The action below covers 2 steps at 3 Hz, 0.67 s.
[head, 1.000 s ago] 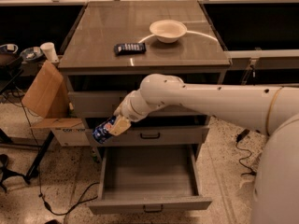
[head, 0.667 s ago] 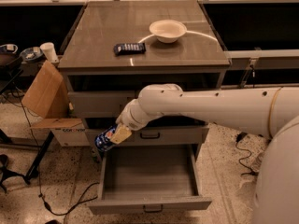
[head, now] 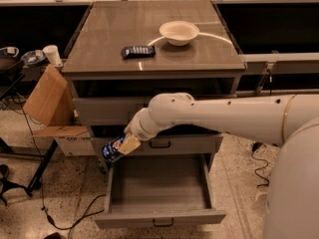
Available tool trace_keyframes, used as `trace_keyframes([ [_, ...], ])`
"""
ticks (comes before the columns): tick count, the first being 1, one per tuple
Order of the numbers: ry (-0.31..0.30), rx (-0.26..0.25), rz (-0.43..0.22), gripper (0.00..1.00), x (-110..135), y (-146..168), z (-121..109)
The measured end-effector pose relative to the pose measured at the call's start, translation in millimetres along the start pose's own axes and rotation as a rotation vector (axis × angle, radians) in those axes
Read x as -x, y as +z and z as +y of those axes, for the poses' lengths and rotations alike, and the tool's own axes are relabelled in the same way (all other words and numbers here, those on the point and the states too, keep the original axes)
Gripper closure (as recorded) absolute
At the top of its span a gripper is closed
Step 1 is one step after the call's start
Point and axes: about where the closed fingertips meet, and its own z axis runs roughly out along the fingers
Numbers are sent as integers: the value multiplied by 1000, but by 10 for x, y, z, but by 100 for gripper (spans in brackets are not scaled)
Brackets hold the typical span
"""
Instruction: Place pepsi can into bottom drawer
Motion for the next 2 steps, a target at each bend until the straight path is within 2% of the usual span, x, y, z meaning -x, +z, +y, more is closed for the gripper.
trace_keyframes([
  [2,111,17,27,100,-605,637,174],
])
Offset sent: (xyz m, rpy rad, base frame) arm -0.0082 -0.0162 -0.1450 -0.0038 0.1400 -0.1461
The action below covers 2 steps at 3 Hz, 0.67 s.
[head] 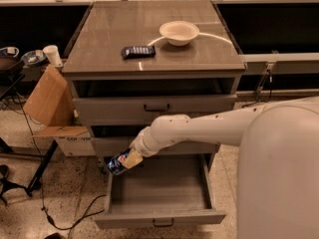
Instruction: Place pepsi can into bottom drawer
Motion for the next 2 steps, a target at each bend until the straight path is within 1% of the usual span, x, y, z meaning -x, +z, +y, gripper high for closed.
trace_keyframes([
  [1,81,17,32,100,-375,370,103],
  [2,161,34,33,100,-702,751,164],
])
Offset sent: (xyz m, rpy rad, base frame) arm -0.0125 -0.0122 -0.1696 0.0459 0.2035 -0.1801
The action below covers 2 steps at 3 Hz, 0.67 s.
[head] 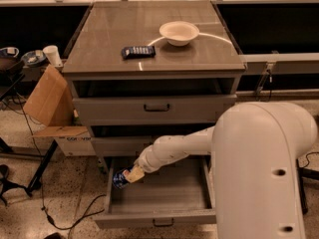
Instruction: Place pepsi can into bottom drawer
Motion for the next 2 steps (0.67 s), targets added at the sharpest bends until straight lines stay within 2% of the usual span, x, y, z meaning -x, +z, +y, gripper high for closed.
trace_keyframes([
  [2,140,18,-48,100,-531,765,80],
])
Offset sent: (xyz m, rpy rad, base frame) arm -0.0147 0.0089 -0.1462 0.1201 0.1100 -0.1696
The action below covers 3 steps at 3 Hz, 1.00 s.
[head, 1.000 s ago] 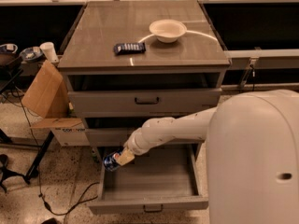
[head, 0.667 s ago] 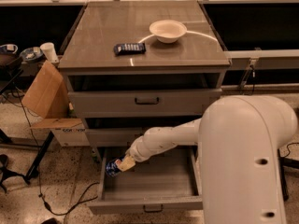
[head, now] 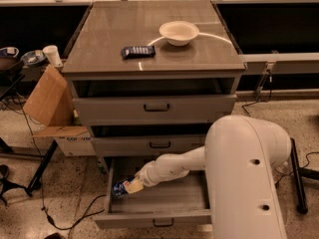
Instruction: Place pepsi can into bottom drawer
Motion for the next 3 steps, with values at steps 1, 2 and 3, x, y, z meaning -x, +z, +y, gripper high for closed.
trace_keyframes([
  [1,36,2,8,100,-206,267,45],
  [2,43,4,-14,100,-340,479,93],
  [3,39,9,-22,100,-375,648,138],
])
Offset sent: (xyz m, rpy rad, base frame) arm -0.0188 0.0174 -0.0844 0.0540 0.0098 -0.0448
